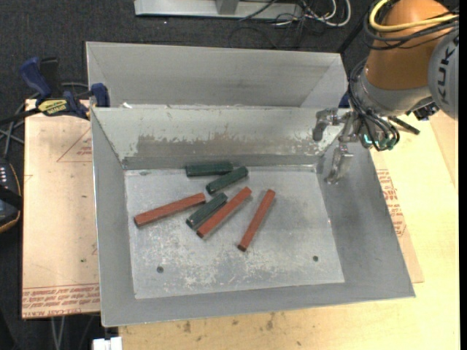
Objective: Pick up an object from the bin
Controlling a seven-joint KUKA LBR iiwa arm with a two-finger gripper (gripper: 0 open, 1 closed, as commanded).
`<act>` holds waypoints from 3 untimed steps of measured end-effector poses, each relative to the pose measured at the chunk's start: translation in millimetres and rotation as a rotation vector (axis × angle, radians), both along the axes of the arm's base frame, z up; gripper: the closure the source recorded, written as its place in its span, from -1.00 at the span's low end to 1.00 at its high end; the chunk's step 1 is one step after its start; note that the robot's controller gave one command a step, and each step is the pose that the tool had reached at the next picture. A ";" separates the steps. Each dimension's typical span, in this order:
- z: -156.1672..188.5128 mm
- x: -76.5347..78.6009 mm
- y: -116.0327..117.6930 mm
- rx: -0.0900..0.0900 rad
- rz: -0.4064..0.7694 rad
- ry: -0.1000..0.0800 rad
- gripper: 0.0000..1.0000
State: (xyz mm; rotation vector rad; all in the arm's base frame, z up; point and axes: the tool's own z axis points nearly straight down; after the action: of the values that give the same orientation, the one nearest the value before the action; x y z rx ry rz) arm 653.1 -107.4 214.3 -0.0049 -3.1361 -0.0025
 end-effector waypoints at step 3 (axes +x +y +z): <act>-56.9 -45.2 74.6 0.001 0.439 -0.007 -1.00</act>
Offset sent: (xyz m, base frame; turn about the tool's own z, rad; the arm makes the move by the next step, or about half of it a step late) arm -0.0546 0.0659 -0.0563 -0.2637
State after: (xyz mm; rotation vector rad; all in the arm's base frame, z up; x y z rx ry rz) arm 607.8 -32.8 157.4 0.6801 -3.0681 -0.0024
